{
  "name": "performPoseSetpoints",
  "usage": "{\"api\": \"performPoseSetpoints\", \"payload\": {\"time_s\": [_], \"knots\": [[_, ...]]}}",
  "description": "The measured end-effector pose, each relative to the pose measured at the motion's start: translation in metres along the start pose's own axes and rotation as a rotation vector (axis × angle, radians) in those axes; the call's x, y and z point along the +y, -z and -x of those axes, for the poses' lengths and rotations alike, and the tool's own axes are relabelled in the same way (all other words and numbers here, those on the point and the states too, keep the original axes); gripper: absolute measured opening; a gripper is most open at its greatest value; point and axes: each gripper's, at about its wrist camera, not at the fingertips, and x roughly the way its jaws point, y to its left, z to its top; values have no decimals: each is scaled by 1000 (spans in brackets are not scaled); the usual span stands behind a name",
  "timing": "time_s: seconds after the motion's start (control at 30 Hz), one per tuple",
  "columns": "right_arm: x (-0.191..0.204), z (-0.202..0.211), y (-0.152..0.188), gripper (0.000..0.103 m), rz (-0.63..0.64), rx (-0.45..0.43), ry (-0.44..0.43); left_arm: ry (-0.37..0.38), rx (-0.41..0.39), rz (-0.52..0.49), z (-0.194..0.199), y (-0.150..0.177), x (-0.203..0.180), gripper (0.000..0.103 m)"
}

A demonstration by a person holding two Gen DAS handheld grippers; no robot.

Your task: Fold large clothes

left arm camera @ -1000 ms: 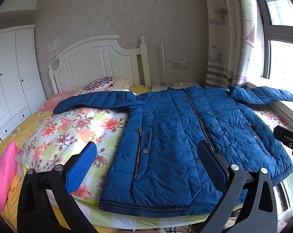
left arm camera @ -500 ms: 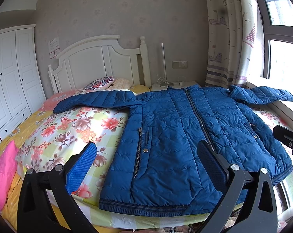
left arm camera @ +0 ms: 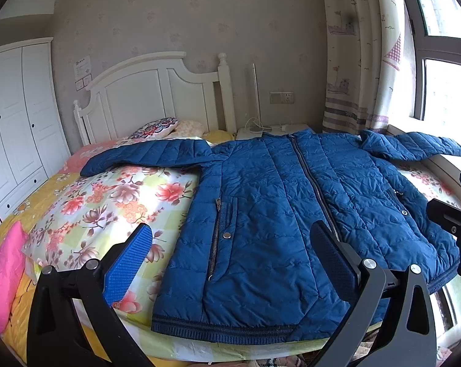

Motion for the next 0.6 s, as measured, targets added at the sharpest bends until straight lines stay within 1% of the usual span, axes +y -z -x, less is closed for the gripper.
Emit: {"api": "performPoseSetpoints", "payload": {"time_s": [0.17, 0.37, 0.47, 0.5, 0.53, 0.6], "knots": [[-4, -21, -2, 101, -4, 26, -1, 5, 38, -15, -21, -4, -7, 99], [-21, -48, -3, 101, -48, 46, -9, 6, 87, -24, -54, -11, -18, 99], [-42, -67, -3, 101, -94, 65, 18, 15, 114, -62, -80, -20, -28, 99], [-52, -75, -1, 101, -121, 84, 28, 9, 133, -81, -97, -26, -33, 99], [-70, -87, 1, 101, -174, 115, 35, -1, 150, -88, -111, -31, -36, 99], [-104, -104, 7, 101, -275, 149, 59, -2, 190, -88, -146, -43, -41, 99]]}}
